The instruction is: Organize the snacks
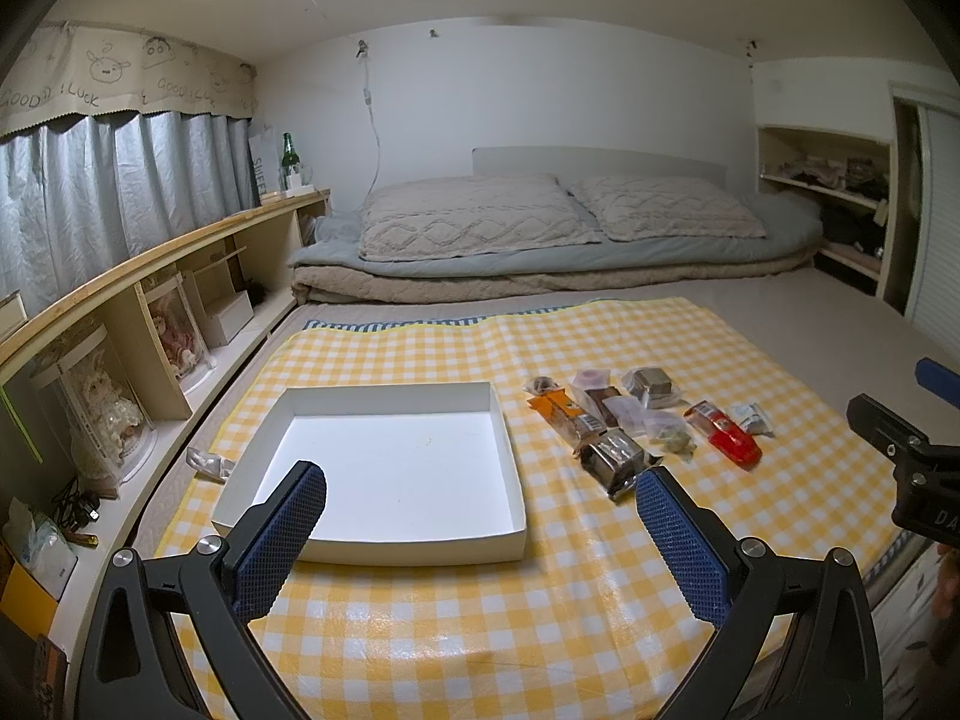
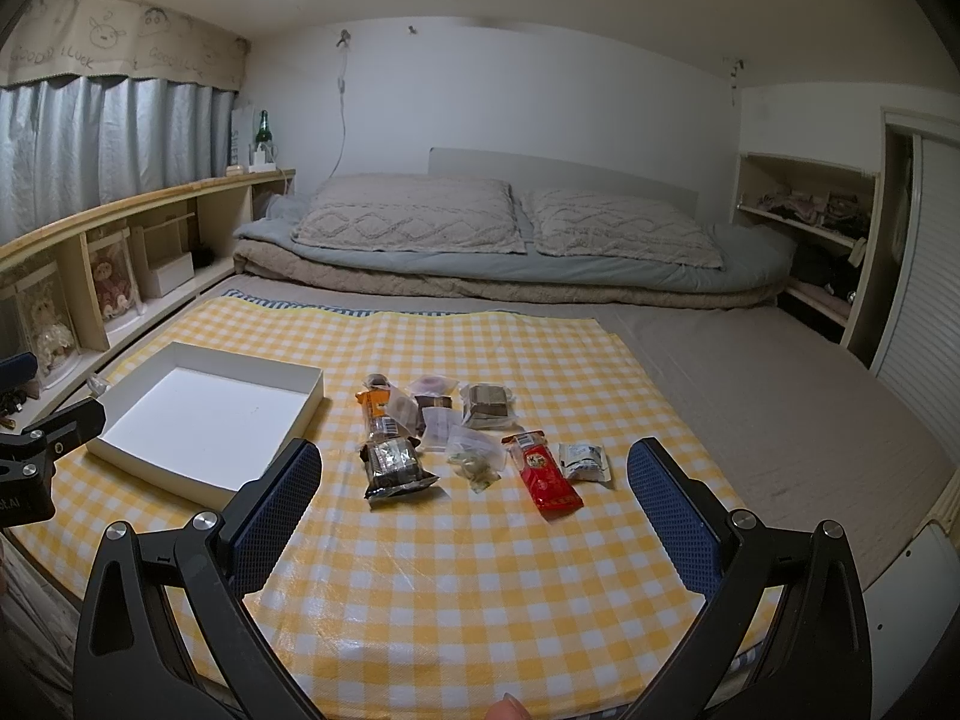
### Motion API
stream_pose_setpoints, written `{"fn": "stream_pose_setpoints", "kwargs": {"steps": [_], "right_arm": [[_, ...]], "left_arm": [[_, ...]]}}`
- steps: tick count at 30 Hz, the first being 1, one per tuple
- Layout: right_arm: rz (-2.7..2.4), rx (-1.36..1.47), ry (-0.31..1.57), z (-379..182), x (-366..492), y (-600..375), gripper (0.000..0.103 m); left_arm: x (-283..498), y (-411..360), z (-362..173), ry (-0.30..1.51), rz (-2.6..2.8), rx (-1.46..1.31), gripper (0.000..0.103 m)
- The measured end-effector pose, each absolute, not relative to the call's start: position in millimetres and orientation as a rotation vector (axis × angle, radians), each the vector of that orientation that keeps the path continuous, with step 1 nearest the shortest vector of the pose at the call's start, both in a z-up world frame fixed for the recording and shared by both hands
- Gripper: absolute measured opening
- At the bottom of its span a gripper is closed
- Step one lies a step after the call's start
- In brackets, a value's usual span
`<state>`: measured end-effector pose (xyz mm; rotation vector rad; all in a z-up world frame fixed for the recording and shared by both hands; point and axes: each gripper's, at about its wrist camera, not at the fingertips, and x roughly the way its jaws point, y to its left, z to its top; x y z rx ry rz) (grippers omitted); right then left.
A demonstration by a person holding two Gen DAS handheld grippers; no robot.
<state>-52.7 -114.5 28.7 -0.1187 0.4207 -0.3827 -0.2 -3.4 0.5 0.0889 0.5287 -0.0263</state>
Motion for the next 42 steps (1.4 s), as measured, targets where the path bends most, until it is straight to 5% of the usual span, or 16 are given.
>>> {"fn": "stream_pose_setpoints", "kwargs": {"steps": [28,42], "right_arm": [[-0.38,-0.102,0.423,30.4,-52.6,-118.8,0.103],[-0.392,-0.048,0.394,68.3,-27.9,-157.3,0.103]], "left_arm": [[8.8,-8.7,4.9,0.542,-0.056,0.077,0.103],[69.8,-21.9,53.9,0.565,-0.14,0.064,0.103]]}}
